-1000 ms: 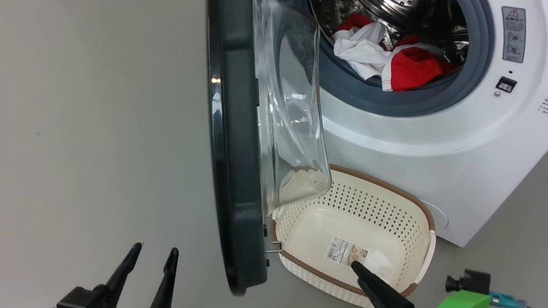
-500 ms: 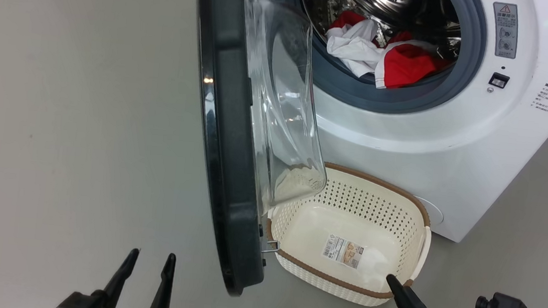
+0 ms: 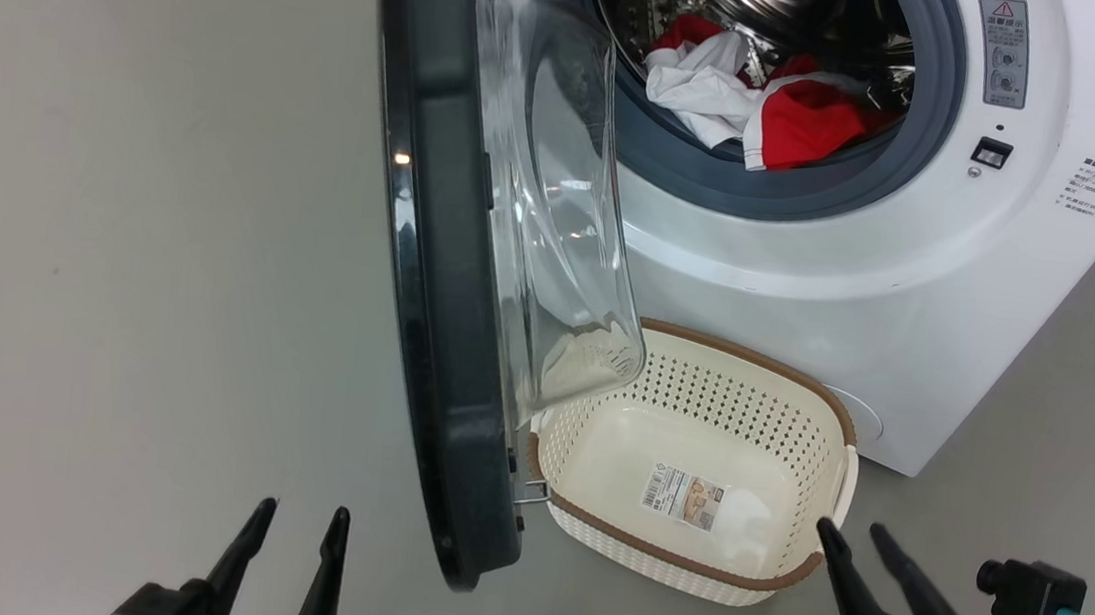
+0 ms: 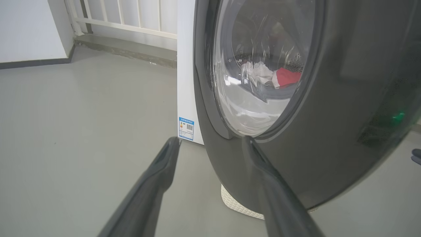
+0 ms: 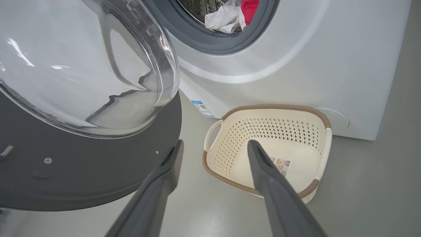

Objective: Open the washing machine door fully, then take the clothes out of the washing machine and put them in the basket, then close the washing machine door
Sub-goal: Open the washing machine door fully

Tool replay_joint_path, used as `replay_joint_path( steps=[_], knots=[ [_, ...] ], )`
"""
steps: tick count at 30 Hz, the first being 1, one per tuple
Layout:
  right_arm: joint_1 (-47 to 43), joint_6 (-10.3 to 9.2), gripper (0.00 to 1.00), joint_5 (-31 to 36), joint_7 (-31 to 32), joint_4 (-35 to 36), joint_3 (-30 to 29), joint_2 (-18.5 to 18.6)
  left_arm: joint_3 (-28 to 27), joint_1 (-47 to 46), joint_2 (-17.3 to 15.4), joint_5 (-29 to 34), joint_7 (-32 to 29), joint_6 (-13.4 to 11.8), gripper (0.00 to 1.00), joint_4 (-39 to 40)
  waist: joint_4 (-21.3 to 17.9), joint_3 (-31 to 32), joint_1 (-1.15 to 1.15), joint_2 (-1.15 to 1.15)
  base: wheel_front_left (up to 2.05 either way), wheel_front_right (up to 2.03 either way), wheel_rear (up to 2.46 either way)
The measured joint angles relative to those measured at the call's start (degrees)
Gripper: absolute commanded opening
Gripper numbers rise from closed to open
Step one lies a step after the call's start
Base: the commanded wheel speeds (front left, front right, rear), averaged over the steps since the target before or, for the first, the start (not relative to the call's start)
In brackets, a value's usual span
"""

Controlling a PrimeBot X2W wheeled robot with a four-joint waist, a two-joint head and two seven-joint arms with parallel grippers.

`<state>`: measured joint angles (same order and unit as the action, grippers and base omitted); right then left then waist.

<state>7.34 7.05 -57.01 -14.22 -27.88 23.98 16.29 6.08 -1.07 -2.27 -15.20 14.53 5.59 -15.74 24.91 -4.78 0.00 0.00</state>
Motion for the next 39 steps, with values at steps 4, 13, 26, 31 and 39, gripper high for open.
replay_joint_path(
  steps=[4,13,26,31,39],
  knots=[
    [-0.5,0.00,1.00,10.0,0.0,1.9,-5.9,-2.0,0.0,0.0,0.0,0.0,0.0,0.0,1.00,0.0,0.0,-0.1,0.00,0.00,0.00,0.00,0.00],
    [-6.3,0.00,1.00,30.1,-0.1,9.7,-17.2,-7.3,-0.1,-0.1,0.0,0.0,0.0,0.0,1.00,0.0,0.1,0.0,0.00,0.00,0.00,0.00,0.00],
    [-13.5,0.02,1.00,39.6,-0.2,16.4,-23.4,-11.9,0.0,-0.1,0.0,0.0,0.0,0.1,1.00,0.3,0.6,0.3,0.00,0.00,0.00,0.00,0.00],
    [-14.3,0.02,1.00,40.0,-0.2,16.6,-23.4,-12.9,-0.1,-0.1,0.0,0.2,0.0,0.1,1.00,0.4,0.3,0.6,0.00,0.00,0.00,0.00,0.00],
    [-14.3,0.02,1.00,40.5,-0.2,16.9,-24.1,-13.1,-0.3,-0.1,0.0,0.2,0.0,0.0,0.46,0.9,0.2,0.5,0.00,0.00,0.00,0.00,0.00]
  ],
)
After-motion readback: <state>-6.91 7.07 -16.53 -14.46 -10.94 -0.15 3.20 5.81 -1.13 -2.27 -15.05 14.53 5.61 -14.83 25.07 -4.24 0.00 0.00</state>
